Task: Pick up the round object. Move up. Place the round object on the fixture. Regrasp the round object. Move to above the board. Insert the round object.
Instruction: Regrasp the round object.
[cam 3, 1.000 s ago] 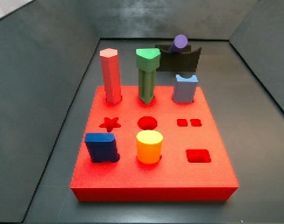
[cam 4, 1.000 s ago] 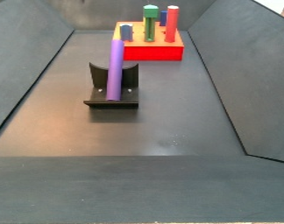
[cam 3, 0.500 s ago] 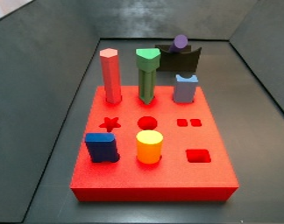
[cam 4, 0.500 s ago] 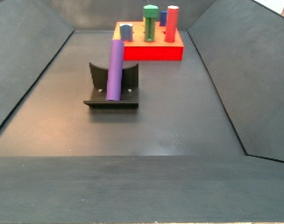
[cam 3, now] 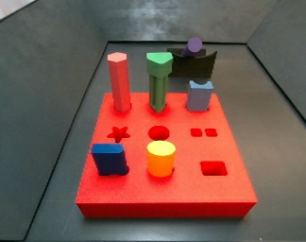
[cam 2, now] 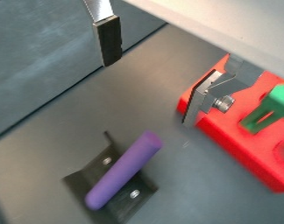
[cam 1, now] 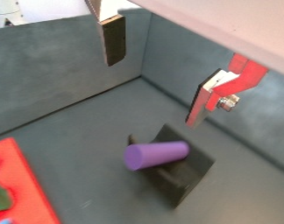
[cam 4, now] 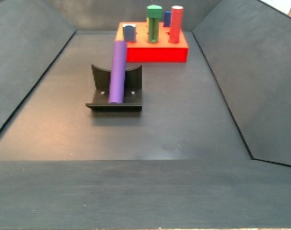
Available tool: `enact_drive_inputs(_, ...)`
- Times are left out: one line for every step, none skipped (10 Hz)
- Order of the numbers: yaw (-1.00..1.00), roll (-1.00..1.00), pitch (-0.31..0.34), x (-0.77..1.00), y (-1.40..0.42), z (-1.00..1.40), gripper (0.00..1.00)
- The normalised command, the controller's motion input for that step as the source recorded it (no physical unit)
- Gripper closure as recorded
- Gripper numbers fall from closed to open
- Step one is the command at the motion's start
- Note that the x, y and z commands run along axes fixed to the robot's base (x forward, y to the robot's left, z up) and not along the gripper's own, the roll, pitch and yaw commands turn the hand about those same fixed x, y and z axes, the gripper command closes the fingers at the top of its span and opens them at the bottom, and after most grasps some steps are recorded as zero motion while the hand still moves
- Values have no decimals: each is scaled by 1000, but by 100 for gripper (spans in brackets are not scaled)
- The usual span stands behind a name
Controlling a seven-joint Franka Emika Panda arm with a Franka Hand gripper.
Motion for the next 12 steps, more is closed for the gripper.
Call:
enact_drive_inputs(13,1000,3,7,-19,4,0)
enact_drive_inputs(14,1000,11,20,-20,3,0)
enact_drive_inputs(17,1000,20,31,-24,-4,0)
enact_drive_inputs(20,1000,32,42,-28,-1,0)
enact_drive_inputs(26,1000,53,56,-31,-1,0)
enact_drive_inputs(33,1000,72,68,-35,2,0)
enact_drive_inputs(48,1000,108,82,-37,-2,0)
enact_drive_inputs(59,1000,129,89,-39,-4,0)
enact_drive_inputs(94,1000,174,95,-46,-8,0)
enact_drive_inputs(113,920,185,94,-45,-4,0)
enact_drive_inputs(145,664,172,97,-50,-9,0)
enact_drive_inputs(172,472,158,97,-52,-8,0)
